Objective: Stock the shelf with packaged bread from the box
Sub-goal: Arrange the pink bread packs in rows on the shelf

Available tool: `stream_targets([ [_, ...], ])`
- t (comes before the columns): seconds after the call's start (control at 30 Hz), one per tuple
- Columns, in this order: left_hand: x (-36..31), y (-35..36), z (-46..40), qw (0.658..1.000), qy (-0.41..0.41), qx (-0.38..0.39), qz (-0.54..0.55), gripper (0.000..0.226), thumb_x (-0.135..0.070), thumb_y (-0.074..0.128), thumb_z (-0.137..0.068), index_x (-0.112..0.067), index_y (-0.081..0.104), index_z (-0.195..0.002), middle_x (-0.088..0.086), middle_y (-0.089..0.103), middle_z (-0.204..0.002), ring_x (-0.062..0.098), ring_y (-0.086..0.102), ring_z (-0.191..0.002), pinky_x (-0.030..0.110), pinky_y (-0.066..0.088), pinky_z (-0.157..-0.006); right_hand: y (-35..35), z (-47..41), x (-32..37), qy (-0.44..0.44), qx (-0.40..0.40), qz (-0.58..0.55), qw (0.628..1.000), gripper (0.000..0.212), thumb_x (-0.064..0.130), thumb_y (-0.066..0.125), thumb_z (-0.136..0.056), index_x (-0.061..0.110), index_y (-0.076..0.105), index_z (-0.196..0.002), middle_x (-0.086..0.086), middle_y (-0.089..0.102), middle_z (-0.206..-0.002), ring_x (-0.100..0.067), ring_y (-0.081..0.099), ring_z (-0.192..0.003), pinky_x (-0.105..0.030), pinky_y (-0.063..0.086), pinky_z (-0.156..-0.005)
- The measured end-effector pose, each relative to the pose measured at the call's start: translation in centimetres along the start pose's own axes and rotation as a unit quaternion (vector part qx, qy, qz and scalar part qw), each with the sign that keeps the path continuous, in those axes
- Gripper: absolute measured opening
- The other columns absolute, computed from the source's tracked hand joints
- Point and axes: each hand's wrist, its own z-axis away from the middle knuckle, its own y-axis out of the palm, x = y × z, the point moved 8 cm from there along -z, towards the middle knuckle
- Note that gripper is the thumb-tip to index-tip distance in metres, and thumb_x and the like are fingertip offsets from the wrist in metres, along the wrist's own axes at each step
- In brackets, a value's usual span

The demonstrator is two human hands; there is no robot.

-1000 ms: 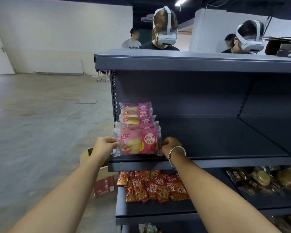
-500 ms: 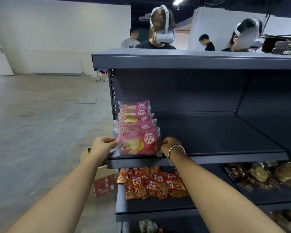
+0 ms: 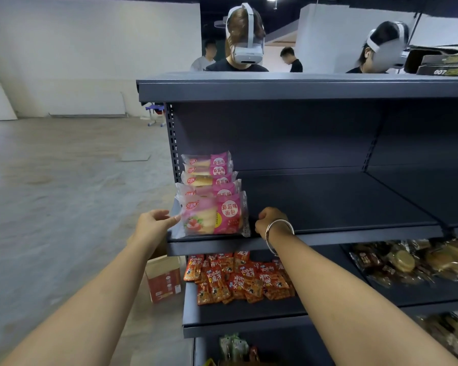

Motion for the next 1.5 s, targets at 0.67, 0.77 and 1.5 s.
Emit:
stream_targets([
  [0.67, 11.4, 9.6, 20.0, 0.978, -0.2, -0.051, -0.009, 0.03, -0.004, 0.064, -0.084, 0.011, 0.054, -0.108, 0.023, 0.064, -0.107, 0.03, 0.054, -0.105, 0.03, 0.045, -0.085, 5.9, 9.0, -20.6, 0.116, 0.312, 0.095, 0.938, 0.039, 0.019, 0.056, -0.091, 0.008, 0.047, -0.127, -0.007, 0.061, -0.103, -0.016, 0.055, -0.08, -0.026, 0.044, -0.061],
  [0.77, 16.6, 12.6, 22.2, 0.961, -0.274, -0.004, -0.046, 0.049, -0.017, 0.067, -0.085, 0.007, 0.048, -0.123, 0.022, 0.054, -0.122, 0.033, 0.049, -0.119, 0.039, 0.039, -0.095, 8.4, 10.1, -24.4, 0.132, 0.339, 0.121, 0.924, 0.044, 0.019, 0.053, -0.094, 0.007, 0.042, -0.134, -0.007, 0.061, -0.107, -0.014, 0.055, -0.075, -0.025, 0.043, -0.057],
  [1.5, 51.3, 23.7, 30.1, 0.873, -0.435, 0.168, -0.144, 0.05, -0.031, 0.057, -0.091, -0.011, 0.045, -0.135, 0.019, 0.053, -0.131, 0.03, 0.055, -0.111, 0.035, 0.044, -0.091, 39.4, 15.2, -54.6, 0.26, 0.412, 0.133, 0.863, 0.048, 0.014, 0.054, -0.091, 0.002, 0.04, -0.135, -0.015, 0.044, -0.138, -0.027, 0.045, -0.123, -0.029, 0.041, -0.096],
])
